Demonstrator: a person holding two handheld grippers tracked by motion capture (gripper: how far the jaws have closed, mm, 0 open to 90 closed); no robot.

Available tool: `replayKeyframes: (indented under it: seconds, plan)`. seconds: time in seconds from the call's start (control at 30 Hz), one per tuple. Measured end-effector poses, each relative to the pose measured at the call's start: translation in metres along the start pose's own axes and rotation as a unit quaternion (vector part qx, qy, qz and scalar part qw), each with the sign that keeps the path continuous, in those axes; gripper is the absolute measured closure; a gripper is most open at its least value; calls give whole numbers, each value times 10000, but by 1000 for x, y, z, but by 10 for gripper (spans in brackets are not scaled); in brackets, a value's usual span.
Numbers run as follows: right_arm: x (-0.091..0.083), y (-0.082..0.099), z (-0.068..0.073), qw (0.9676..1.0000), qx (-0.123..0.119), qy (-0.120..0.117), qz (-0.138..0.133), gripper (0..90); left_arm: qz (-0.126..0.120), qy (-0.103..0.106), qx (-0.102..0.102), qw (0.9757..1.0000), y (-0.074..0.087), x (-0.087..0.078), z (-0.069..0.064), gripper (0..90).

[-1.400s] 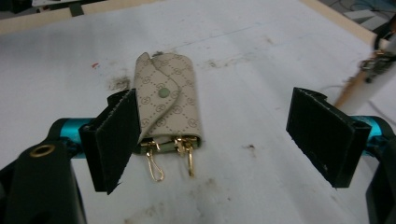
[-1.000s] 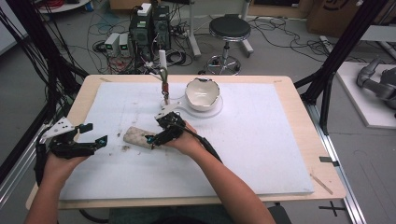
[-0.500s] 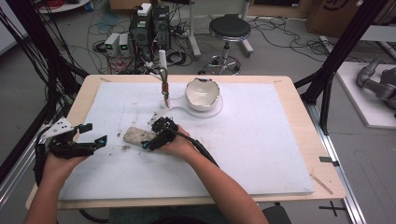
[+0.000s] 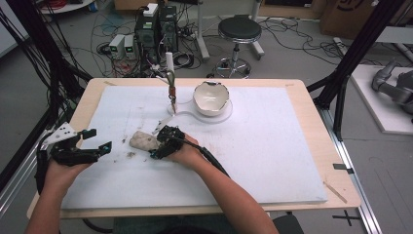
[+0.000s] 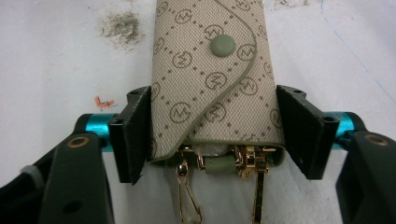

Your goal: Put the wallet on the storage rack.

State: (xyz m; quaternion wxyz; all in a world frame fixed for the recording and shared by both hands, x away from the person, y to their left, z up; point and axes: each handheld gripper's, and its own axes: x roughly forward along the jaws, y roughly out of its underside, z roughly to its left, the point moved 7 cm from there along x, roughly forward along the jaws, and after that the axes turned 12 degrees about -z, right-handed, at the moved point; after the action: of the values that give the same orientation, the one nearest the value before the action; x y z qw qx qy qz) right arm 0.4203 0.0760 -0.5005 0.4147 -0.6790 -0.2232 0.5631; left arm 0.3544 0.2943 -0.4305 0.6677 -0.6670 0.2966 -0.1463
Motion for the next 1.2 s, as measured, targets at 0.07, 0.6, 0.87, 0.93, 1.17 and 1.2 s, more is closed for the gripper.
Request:
replayKeyframes:
  seconds: [0.07,0.6,0.87,0.93,1.17,1.2]
  plan:
    - [-1,-1,-1,10000,-22,39,-1,346,0,0,2,10000,0,0,0,163]
    - [-26,-17,4,9996,-66,95,-241,379,6,13,-11,10000,1,1,0,163]
    - [-61,-24,-3,9984,-147,265,-478,379,-3,79,3,10000,-2,10,-2,163]
    - [-71,-24,-7,9982,-115,334,-491,379,-8,100,13,9999,-3,12,-2,163]
    - [-107,-20,-26,9956,-25,710,-611,379,-33,246,-1,9997,-8,30,-5,163]
    - [-112,-20,-29,9951,-9,770,-621,379,-36,306,7,9995,-9,36,-7,163]
